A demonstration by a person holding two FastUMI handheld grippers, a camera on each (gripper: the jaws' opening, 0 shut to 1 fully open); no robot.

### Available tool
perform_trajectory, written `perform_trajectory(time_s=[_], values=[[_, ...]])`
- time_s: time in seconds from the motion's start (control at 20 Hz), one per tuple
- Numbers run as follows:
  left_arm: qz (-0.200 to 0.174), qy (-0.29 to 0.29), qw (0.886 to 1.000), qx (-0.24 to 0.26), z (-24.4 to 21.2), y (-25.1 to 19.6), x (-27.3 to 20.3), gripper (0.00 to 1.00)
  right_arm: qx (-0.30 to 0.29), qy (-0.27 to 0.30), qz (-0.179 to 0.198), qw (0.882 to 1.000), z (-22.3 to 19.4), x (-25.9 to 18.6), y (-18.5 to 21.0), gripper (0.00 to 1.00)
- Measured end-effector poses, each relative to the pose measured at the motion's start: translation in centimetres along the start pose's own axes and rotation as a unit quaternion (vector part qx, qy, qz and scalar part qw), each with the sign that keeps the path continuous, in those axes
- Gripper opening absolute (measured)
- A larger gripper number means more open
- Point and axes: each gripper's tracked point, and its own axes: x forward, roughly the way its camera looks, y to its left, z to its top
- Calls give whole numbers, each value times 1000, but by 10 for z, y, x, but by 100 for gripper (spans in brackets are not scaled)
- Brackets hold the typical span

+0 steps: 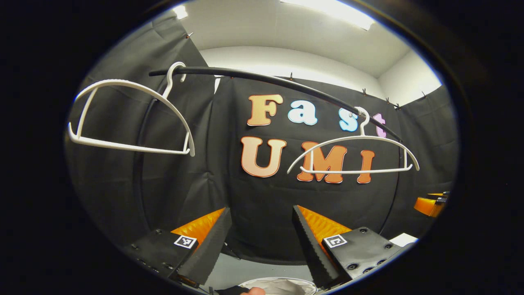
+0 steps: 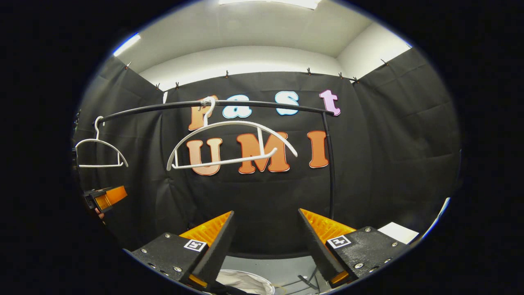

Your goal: Grasp the clothes on the hanger with both hands and then place them into the laundry hamper below.

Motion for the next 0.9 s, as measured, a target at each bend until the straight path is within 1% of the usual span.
perform_trajectory(time_s=[0.05,0.1,0.9], values=[[-1,0,1000,0,0,0,0,93,0,-1,-1,1000,1,0,0,92],[-1,0,1000,0,1,0,0,96,-2,-1,-1,1000,1,1,0,92],[1,3,1000,2,0,-1,-1,96,-14,5,0,1000,-7,1,2,92]])
